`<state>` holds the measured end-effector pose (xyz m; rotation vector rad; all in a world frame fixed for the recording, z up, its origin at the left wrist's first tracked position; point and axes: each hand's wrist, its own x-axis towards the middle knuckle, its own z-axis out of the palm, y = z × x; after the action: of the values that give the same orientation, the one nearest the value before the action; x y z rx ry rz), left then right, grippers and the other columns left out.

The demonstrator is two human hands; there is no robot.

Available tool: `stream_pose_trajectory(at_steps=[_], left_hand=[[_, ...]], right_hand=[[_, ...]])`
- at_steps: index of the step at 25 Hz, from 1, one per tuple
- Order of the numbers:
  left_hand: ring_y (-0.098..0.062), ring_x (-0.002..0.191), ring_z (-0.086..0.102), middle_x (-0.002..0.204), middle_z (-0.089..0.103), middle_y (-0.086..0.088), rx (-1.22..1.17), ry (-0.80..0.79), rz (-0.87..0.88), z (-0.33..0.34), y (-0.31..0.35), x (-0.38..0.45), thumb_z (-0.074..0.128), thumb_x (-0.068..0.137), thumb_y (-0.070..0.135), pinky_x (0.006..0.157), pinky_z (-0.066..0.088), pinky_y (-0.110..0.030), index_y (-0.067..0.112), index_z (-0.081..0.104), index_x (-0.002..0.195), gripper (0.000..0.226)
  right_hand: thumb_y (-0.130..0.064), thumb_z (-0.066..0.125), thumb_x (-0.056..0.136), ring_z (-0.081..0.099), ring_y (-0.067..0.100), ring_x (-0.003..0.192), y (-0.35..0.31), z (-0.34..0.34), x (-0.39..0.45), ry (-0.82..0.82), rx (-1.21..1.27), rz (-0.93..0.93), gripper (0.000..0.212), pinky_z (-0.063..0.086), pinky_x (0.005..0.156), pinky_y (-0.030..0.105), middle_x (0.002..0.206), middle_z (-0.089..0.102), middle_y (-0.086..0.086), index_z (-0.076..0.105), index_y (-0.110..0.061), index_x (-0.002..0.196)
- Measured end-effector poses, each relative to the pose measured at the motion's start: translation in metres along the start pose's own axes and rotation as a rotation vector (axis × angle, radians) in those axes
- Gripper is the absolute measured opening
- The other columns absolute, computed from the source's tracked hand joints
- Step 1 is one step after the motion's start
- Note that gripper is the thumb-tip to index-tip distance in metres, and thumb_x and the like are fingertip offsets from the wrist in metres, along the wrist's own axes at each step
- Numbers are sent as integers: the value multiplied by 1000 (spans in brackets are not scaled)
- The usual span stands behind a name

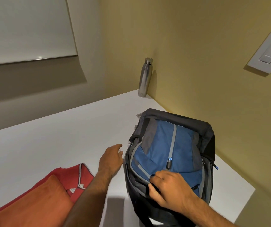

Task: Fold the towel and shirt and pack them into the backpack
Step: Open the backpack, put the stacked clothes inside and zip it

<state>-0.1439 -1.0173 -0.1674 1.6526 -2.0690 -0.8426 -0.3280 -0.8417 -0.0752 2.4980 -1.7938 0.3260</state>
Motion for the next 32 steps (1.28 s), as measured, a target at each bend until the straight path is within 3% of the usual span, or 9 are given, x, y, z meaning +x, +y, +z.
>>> stream_pose_trajectory(at_steps=[6,9,15,19,22,24,26,29,32], left_hand=[[-19,143,33,154,40,-1,-11,115,-47,-41,-49,-58,49,98,49,117,30,-37,21,39,149,59],[-22,143,33,153,42,-3,28,198,-80,-74,-77,-86,54,95,53,118,30,-39,15,39,148,67],[-28,139,39,153,42,-7,-49,327,-397,-133,-145,-151,59,90,56,112,37,-48,19,36,149,74],[-34,131,44,146,45,-10,-132,362,-674,-155,-189,-191,71,75,61,105,43,-53,19,38,145,89],[-38,128,44,142,45,-14,-215,375,-800,-158,-213,-210,83,64,55,102,43,-53,14,40,143,99],[-39,131,45,147,42,-16,-318,343,-829,-153,-224,-219,88,59,55,103,44,-52,13,32,150,115],[-35,123,53,144,47,-14,-447,342,-812,-146,-228,-221,92,56,52,99,48,-48,11,31,149,119],[-24,97,58,122,61,-8,-542,343,-828,-143,-226,-219,95,52,45,88,51,-39,10,46,133,100],[-23,87,57,91,58,4,-594,320,-887,-149,-225,-214,97,51,42,80,50,-34,16,52,110,78]], right_hand=[[-48,50,83,52,15,58,-19,15,4,-52,73,140,34,42,50,30,63,53,-4,52,-20,64],[-55,55,83,55,14,72,-40,16,19,32,162,191,34,49,61,31,74,61,-8,66,-23,82],[-50,59,84,58,19,109,-107,41,62,-14,376,236,50,46,93,30,116,69,-1,67,-15,119],[-48,63,81,58,14,108,-163,63,85,-208,614,317,53,46,89,24,120,63,-3,59,-19,125],[-61,68,67,59,12,107,-196,83,105,-318,769,466,69,51,92,31,119,56,-10,51,-29,126],[-67,71,63,58,14,108,-207,98,119,-339,745,510,77,49,94,33,115,55,-12,47,-31,127],[-76,70,54,56,20,116,-211,113,131,-357,676,532,100,46,97,37,127,56,-6,41,-29,137],[-87,71,35,42,26,137,-214,136,145,-483,710,585,142,39,111,44,153,37,2,18,-27,152],[-89,73,24,37,28,140,-215,151,154,-587,713,613,159,36,113,48,157,31,3,8,-26,154]])
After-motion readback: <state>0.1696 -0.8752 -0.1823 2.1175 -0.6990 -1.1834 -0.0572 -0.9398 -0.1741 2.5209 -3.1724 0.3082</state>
